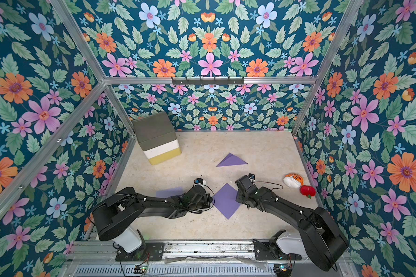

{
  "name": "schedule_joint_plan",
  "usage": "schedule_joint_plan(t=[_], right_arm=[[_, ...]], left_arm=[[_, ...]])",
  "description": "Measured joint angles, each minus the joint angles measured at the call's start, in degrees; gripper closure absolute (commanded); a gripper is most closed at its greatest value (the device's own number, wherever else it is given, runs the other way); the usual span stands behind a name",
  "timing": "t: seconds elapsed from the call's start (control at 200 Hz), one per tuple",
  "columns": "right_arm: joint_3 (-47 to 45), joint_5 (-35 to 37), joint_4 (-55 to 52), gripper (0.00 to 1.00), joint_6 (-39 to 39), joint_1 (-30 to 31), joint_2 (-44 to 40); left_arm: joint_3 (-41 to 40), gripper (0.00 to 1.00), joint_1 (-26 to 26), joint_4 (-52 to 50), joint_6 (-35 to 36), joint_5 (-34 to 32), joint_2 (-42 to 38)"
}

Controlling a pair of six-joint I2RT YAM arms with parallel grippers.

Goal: Fold the square paper diagonally
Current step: Fold the paper at the center of the board.

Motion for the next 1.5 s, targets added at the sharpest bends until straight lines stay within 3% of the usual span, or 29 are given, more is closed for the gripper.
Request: schedule_joint_plan(t=[0.31,0.45,0.645,0.965,1.265,1.5], right_arm=[[0.57,-0.2,0.24,0.86,0.0,0.0,-0.11],[1.01,-0.22,-0.13,1.0,0.04,-0.07,-0.68],[1.2,-2.27,0.39,1.0,0.02,-0.09,-2.36],[-0.52,-14.73,13.11,1.0,2.36,0.42,-4.48],[-0.26,-19.41,27.91,1.0,7.45,6.84,3.72],[-0.37,-19.32,31.58,1.0,8.72,8.7,9.31]], left_arm=[[0.0,1.0,0.0,0.02,0.0,0.0,-0.02],[0.0,1.0,0.0,0.02,0.0,-0.04,0.0],[-2.56,1.0,0.15,4.57,-0.55,0.13,-0.2],[-7.41,1.0,2.16,14.21,-2.99,3.91,0.15],[-8.83,1.0,3.08,16.83,-3.63,5.46,0.2],[-9.33,1.0,3.26,16.83,-3.76,5.57,-0.26]])
